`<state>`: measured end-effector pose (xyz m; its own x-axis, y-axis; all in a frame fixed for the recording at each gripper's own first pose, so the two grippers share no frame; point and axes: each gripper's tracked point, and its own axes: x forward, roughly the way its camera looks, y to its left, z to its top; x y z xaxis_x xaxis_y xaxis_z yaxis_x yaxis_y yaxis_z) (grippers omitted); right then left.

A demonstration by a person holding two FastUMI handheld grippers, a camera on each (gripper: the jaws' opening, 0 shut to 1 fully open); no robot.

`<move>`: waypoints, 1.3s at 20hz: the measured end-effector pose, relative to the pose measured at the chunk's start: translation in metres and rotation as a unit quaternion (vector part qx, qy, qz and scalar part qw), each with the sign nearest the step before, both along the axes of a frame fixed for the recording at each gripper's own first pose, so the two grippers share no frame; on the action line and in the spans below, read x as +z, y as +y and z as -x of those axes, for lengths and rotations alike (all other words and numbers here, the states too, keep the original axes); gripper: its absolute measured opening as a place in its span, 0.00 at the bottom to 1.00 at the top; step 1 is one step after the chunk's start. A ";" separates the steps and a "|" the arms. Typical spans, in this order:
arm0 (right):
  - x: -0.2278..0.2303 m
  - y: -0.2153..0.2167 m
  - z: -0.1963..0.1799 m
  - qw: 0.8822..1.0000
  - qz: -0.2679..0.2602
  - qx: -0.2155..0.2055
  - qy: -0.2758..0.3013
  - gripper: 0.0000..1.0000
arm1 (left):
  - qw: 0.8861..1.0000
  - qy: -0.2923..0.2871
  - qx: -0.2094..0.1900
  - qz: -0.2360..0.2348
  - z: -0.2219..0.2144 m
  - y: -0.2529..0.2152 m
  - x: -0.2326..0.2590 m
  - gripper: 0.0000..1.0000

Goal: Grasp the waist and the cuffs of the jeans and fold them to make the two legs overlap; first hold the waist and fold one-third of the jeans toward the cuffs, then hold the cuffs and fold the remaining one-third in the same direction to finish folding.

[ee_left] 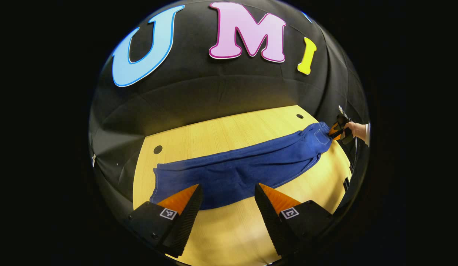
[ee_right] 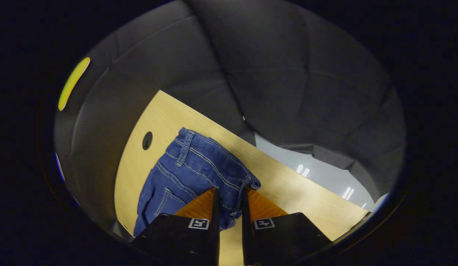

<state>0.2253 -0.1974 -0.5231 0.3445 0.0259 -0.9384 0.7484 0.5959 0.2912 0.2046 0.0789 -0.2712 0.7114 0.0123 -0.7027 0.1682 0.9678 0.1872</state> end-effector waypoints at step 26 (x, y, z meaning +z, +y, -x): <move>0.236 0.180 0.008 0.903 0.096 0.295 -0.297 0.08 | 0.998 -0.041 0.043 0.023 0.123 0.164 0.050 0.83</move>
